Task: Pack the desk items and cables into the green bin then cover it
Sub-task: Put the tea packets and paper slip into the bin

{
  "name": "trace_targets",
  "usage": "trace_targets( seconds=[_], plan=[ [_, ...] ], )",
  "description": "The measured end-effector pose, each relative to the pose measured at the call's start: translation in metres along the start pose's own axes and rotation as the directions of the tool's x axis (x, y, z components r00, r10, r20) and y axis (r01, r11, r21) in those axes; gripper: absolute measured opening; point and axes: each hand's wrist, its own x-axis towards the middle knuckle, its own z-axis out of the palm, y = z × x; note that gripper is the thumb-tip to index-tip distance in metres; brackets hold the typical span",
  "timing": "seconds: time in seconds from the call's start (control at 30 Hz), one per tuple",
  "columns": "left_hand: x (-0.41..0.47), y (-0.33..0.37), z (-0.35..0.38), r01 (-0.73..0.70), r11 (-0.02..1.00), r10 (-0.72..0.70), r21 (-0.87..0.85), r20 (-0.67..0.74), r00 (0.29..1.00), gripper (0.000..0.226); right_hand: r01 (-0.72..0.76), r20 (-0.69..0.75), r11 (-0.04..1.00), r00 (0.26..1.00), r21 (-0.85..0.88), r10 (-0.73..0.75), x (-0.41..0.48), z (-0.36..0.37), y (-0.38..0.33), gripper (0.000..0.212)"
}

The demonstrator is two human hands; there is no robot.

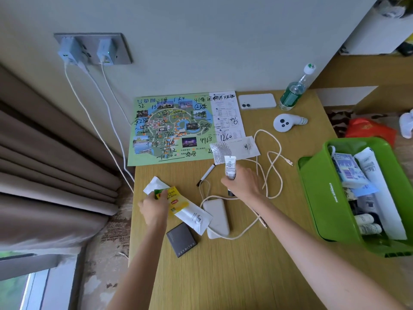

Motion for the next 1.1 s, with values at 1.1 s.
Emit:
trace_targets(
  seconds=[1.1],
  plan=[
    [0.004,0.073,-0.018,-0.243,0.889,0.301,-0.387,0.098,0.948,0.013,-0.147,0.039,0.912,0.989,0.382,0.144,0.033,0.028,-0.039,0.012]
  ],
)
